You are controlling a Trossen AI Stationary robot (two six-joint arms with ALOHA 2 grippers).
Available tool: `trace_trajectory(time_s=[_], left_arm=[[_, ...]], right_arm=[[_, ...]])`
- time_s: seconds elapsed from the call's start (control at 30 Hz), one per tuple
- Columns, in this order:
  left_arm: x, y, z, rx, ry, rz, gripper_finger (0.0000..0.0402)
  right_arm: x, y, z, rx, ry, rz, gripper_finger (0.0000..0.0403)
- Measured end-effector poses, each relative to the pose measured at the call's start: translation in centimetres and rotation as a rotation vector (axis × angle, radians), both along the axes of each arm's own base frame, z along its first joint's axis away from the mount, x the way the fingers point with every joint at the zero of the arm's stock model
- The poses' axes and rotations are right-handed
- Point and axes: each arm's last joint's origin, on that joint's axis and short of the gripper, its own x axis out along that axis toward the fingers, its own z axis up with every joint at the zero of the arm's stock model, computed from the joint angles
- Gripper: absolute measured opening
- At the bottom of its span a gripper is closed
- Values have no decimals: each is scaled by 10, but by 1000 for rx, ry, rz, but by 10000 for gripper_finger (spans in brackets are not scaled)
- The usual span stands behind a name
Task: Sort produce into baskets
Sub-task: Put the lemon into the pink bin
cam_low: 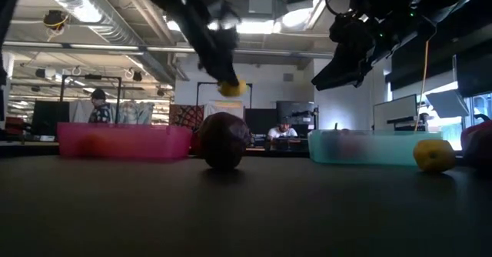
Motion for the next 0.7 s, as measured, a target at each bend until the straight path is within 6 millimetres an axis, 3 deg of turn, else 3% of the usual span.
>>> trace_trajectory(time_s=[0.2,0.37,0.53,0.7], left_arm=[[-47,-26,53,11,-25,70,201],[-82,-36,74,8,-53,181,202],[-104,-40,68,-54,-35,269,202],[-110,-38,41,-127,20,344,202]], right_arm=[[0,0,0,0,0,0,111],[0,0,0,0,0,0,111],[0,0,0,0,-1,0,111],[0,0,0,-1,-2,0,111]])
